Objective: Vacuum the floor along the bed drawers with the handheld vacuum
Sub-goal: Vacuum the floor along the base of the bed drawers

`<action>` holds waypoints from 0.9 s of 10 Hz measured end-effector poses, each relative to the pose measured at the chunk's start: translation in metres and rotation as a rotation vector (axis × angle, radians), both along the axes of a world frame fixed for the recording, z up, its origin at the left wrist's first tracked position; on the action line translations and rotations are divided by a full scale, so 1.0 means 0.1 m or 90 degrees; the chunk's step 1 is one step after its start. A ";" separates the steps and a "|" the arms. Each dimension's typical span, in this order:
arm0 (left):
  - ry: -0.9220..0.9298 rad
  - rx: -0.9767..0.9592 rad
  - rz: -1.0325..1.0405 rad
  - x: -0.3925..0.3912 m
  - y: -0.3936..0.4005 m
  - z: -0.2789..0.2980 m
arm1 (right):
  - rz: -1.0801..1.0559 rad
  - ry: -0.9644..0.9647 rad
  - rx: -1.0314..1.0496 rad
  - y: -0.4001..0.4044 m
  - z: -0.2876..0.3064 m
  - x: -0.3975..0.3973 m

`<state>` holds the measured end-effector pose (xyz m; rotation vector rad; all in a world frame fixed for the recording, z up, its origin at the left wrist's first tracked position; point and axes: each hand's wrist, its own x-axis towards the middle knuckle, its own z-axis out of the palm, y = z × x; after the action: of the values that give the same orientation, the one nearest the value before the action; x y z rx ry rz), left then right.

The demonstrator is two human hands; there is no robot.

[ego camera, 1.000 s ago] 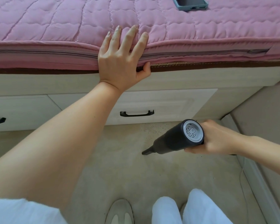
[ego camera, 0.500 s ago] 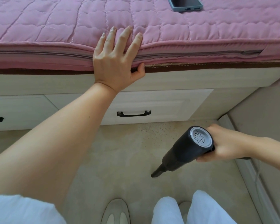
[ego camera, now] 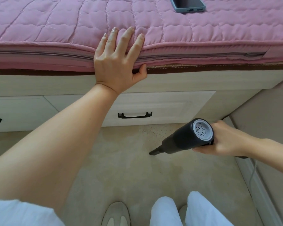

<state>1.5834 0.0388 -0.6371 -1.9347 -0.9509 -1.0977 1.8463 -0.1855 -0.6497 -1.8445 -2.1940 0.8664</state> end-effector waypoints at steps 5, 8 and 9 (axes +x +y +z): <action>-0.005 -0.006 -0.003 0.00 -0.01 0.00 | 0.011 0.000 0.011 0.08 -0.03 -0.11; -0.005 -0.003 -0.001 0.01 -0.02 0.01 | -0.014 -0.036 0.059 0.24 -0.05 -0.30; -0.006 -0.002 -0.003 0.01 -0.01 0.01 | 0.003 -0.026 0.059 0.23 -0.03 -0.31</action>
<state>1.5842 0.0373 -0.6360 -1.9376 -0.9546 -1.1105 1.8158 -0.1628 -0.6525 -1.8316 -2.2227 0.7212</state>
